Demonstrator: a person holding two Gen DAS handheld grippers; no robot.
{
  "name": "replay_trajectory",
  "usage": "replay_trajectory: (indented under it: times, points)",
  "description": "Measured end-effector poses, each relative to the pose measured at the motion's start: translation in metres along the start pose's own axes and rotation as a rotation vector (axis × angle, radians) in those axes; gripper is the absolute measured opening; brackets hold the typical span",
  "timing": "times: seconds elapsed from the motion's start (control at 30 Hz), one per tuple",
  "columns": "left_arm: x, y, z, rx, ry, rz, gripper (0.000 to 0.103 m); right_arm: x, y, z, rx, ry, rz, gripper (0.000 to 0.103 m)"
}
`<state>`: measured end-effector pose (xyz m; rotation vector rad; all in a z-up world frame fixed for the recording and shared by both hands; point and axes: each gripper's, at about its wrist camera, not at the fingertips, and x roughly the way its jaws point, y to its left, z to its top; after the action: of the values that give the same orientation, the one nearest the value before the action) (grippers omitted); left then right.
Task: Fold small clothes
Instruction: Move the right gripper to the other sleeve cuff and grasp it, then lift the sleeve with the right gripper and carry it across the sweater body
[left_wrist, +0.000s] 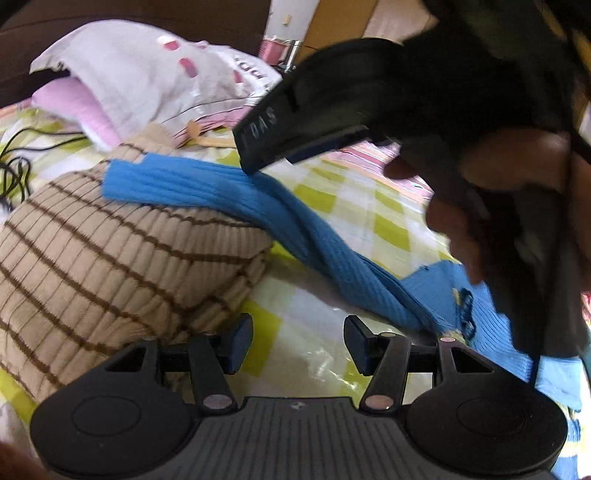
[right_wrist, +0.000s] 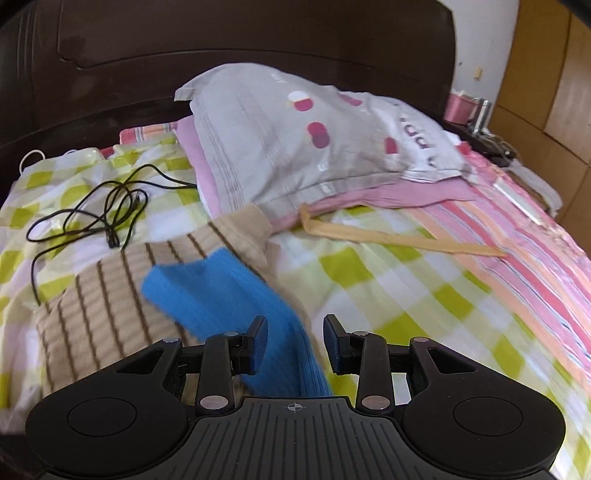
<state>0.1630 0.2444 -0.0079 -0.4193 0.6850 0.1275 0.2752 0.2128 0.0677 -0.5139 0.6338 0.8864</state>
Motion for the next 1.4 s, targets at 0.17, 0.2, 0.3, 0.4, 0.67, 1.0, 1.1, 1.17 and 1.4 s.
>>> replay_trajectory:
  times: [0.17,0.2,0.3,0.4,0.67,1.0,1.1,1.17,1.4]
  points:
    - [0.0,0.007,0.004,-0.02,-0.009,-0.013,0.06,0.035,-0.004,0.02,-0.043,0.052,0.034,0.048]
    - [0.0,0.007,0.004,-0.022,-0.009,-0.015,0.059,0.039,-0.005,0.021,-0.046,0.061,0.041,0.048]
    - [0.001,0.008,0.005,-0.021,-0.01,-0.016,0.059,0.052,-0.006,0.022,-0.039,0.123,0.065,0.046]
    - [0.001,0.008,0.005,-0.019,-0.011,-0.016,0.059,0.059,-0.009,0.019,-0.007,0.181,0.07,0.024]
    - [0.0,0.0,0.0,0.008,-0.025,-0.018,0.06,0.007,-0.026,0.021,0.128,0.091,0.078,0.01]
    - [-0.001,-0.014,-0.008,0.037,-0.04,-0.029,0.06,-0.113,-0.077,-0.008,0.346,-0.116,0.002,0.0]
    - [-0.002,-0.019,-0.008,0.052,-0.047,-0.027,0.06,-0.126,-0.075,-0.021,0.362,-0.122,0.018,0.0]
    - [-0.002,-0.02,-0.008,0.057,-0.052,-0.023,0.06,-0.133,-0.063,-0.029,0.364,-0.125,0.079,0.0]
    - [0.006,-0.013,-0.008,0.037,-0.038,0.017,0.06,-0.135,0.009,-0.027,0.153,-0.095,0.366,0.008]
